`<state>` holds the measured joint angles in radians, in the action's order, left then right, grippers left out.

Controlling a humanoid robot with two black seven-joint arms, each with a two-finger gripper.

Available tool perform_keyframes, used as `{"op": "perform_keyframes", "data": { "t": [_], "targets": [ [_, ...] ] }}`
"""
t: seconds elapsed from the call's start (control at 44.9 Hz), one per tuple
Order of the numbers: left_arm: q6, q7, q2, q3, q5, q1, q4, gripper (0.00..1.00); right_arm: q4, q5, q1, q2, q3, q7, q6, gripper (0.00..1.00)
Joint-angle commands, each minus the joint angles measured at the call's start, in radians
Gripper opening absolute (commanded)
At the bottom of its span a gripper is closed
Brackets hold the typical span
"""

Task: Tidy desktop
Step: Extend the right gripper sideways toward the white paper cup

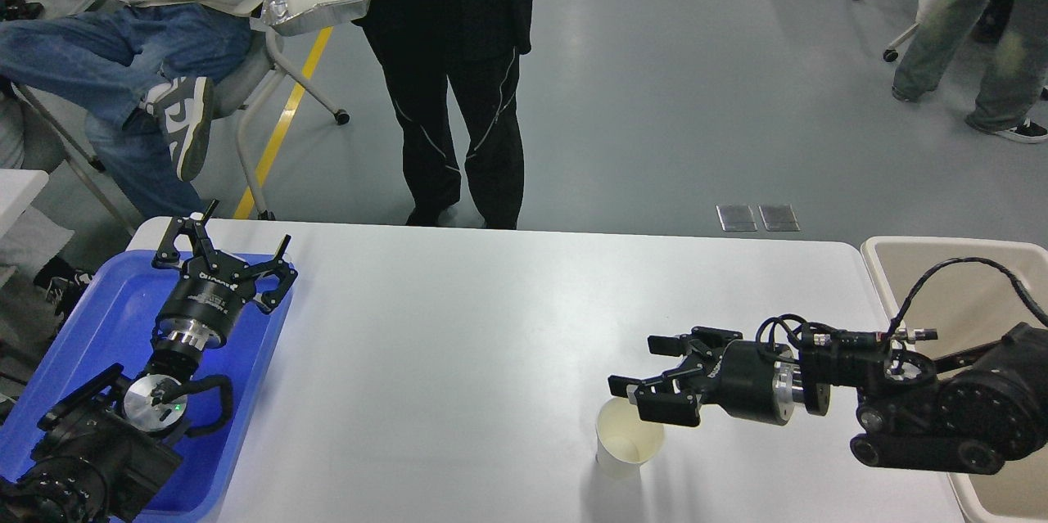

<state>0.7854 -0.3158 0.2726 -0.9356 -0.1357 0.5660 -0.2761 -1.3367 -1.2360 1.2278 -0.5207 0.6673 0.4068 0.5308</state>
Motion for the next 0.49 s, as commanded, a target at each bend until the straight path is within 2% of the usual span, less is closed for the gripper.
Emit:
{"op": "perform_keyframes", "data": {
  "t": [0.0, 0.223, 0.468],
  "targets": [
    [0.000, 0.000, -0.001, 0.000, 0.001, 0.000, 0.000, 1.00, 0.099, 0.004, 0.035, 0.133, 0.113, -0.008, 0.043, 0.98],
    [0.000, 0.000, -0.001, 0.000, 0.001, 0.000, 0.000, 1.00, 0.163, -0.011, 0.035, 0.186, 0.256, 0.000, 0.040, 0.99],
    [0.000, 0.000, 0.000, 0.001, 0.001, 0.000, 0.000, 1.00, 0.171, -0.042, 0.044, 0.186, 0.284, 0.003, 0.040, 0.99]
  ]
}}
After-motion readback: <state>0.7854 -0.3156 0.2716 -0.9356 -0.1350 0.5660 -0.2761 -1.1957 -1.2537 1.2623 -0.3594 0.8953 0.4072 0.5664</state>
